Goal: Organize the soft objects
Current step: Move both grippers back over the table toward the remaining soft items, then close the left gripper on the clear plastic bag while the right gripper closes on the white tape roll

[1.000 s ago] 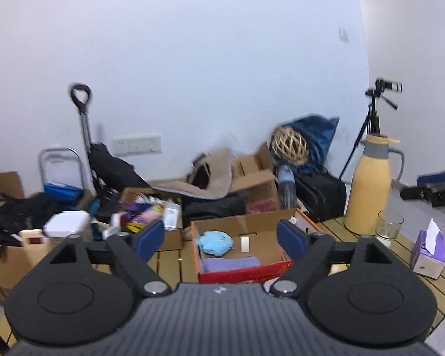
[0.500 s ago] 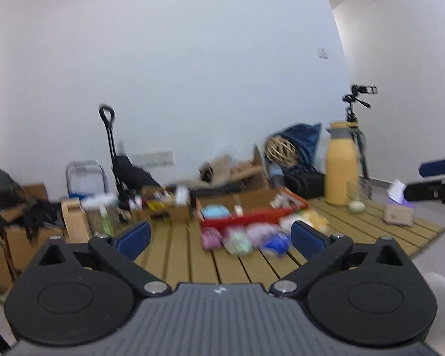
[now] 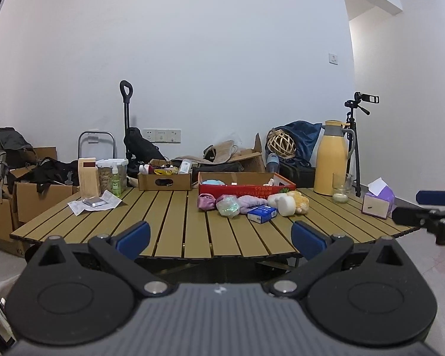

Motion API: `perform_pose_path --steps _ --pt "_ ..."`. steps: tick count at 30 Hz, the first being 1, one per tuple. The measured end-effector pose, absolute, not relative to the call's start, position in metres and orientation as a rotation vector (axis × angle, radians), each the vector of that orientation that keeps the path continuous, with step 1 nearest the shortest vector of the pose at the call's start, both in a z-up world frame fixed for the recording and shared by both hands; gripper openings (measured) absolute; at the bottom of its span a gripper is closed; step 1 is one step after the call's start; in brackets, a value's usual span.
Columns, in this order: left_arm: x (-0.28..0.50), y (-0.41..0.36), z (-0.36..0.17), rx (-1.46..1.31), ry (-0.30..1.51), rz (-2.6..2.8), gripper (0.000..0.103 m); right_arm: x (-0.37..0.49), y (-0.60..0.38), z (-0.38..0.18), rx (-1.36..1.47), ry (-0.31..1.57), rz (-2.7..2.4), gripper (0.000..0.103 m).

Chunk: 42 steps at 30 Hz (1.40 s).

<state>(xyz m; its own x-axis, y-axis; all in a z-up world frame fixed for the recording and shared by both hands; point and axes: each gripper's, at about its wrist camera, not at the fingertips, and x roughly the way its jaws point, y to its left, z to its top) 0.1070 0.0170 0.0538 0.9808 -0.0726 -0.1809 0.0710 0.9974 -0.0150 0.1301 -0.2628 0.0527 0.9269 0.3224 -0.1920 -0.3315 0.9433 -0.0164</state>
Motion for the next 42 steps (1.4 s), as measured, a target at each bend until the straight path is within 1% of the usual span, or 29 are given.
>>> perform_pose_path --steps 10,16,21,30,37,38,39,40,41,42 --pt "0.107 0.011 0.049 -0.011 0.193 -0.089 0.103 0.123 -0.260 0.047 -0.042 0.187 0.345 0.085" --pt "0.134 0.007 0.044 -0.005 0.221 -0.090 0.103 0.146 -0.261 0.043 -0.034 0.212 0.338 0.085" --pt "0.172 0.005 0.038 0.001 0.255 -0.091 0.103 0.180 -0.263 0.035 -0.017 0.239 0.330 0.084" --pt "0.279 0.000 0.035 0.009 0.268 -0.106 0.103 0.287 -0.266 0.024 0.010 0.296 0.302 0.083" --pt "0.398 -0.006 0.033 0.001 0.303 -0.147 0.103 0.391 -0.269 0.019 0.036 0.315 0.259 0.083" --pt "0.418 -0.007 0.032 -0.012 0.313 -0.162 0.103 0.405 -0.268 0.017 0.036 0.318 0.254 0.082" --pt "0.436 -0.008 0.030 -0.024 0.330 -0.171 0.103 0.419 -0.266 0.015 0.035 0.325 0.247 0.078" --pt "0.456 -0.009 0.027 -0.032 0.354 -0.173 0.099 0.438 -0.263 0.012 0.033 0.345 0.234 0.074" --pt "0.474 -0.013 0.024 -0.027 0.373 -0.182 0.093 0.453 -0.261 0.010 0.033 0.355 0.226 0.074" --pt "0.495 -0.018 0.019 -0.001 0.389 -0.205 0.090 0.470 -0.259 0.007 0.033 0.364 0.218 0.072"
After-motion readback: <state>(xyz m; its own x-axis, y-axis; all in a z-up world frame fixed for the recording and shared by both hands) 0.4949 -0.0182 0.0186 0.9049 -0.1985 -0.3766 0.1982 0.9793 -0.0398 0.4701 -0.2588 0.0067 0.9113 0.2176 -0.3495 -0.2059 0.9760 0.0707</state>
